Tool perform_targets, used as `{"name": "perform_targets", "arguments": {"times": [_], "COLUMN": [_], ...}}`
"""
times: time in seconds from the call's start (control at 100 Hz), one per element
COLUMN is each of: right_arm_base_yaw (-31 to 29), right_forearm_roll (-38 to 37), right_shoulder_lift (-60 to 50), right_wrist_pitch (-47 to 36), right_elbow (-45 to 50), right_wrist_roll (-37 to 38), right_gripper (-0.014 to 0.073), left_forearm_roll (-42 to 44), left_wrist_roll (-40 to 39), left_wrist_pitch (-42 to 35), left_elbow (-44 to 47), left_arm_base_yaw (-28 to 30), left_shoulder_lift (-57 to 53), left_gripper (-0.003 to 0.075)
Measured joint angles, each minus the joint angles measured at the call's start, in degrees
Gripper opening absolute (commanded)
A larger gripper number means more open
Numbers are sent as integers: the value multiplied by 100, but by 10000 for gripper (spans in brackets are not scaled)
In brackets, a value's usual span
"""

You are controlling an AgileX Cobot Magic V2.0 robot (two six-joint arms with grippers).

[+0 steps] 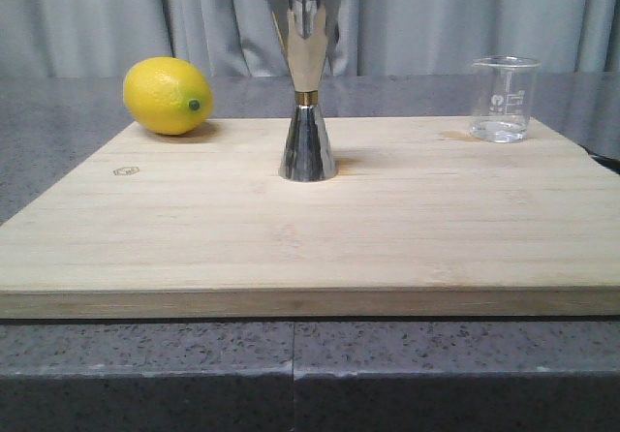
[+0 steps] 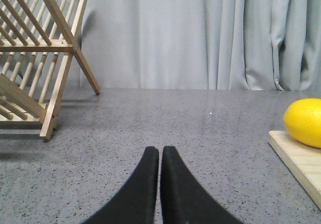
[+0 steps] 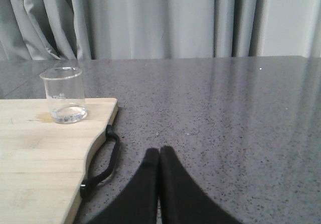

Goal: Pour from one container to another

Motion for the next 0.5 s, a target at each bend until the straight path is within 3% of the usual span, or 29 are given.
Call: {"name": "perform_targets", "arguments": {"times": [0.5], "right_arm_base_yaw": [0], "right_forearm_roll": [0], "right_shoulder_lift": [-9], "right_wrist_pitch": [-51], "right_elbow": [0], "right_wrist_roll": [0], "right_gripper": [-57], "left_forearm_roll": [0], "left_wrist_roll": [2], "left_wrist_pitch": [0], "left_elbow": [0], "left_arm_base_yaw": [0], "left_shoulder_lift": [0], "left_gripper": [-19]}}
